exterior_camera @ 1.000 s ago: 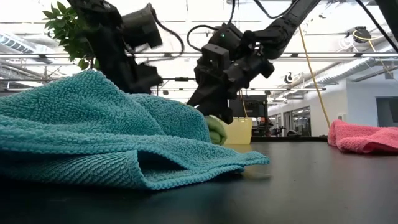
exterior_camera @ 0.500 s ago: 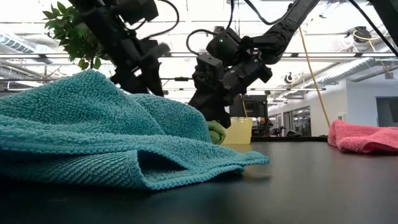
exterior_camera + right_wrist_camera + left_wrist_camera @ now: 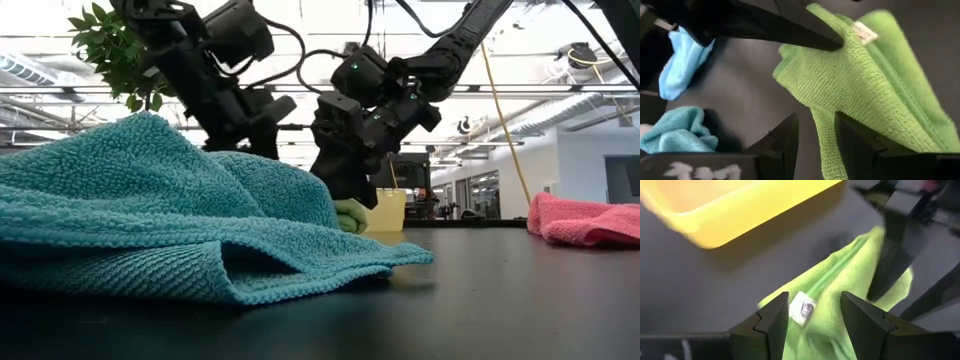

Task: Fold microfiber towels
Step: Fold the green microfiber cloth

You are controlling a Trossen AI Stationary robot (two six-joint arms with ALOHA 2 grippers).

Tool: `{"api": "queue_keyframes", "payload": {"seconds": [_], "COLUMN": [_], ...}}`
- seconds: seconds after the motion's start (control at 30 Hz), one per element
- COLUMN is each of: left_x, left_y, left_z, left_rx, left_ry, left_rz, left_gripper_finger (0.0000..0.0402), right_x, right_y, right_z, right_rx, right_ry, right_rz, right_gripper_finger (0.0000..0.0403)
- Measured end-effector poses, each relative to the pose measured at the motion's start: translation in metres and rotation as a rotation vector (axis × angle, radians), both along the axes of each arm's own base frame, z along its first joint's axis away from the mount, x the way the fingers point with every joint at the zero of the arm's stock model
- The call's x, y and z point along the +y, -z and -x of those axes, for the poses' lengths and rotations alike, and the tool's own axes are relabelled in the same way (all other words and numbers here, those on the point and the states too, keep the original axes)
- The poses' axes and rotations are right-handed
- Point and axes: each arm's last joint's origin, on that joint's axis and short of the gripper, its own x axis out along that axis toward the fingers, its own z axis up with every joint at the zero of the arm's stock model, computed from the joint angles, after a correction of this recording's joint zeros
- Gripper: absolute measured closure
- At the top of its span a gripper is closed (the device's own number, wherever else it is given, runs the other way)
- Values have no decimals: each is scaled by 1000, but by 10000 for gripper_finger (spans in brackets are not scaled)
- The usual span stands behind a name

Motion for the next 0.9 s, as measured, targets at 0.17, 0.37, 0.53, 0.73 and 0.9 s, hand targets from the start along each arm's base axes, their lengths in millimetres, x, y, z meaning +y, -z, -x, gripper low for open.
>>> {"api": "queue_keyframes", "payload": {"seconds": [0.17, 0.37, 0.53, 0.73, 0.9], "left_x": [-1, -2, -2, -2, -2], "left_y": [4, 10, 10, 10, 10], "left_z": [5, 13, 14, 14, 14], "left_rx": [70, 155, 163, 163, 164], "left_ry": [3, -6, -7, -9, -9], "left_rz": [15, 24, 23, 22, 21], "left_gripper_finger": [220, 220, 220, 220, 220], "right_x": [1, 2, 5, 6, 5], "right_y": [0, -11, -34, -35, -28], "right_z": [-1, 1, 6, 23, 31], "right_rx": [-3, -28, -72, 100, 225], "right_ry": [5, -8, -38, 1, 102], "right_rz": [-10, -59, -99, -107, -98], "right_gripper_finger": [287, 287, 287, 287, 287]}}
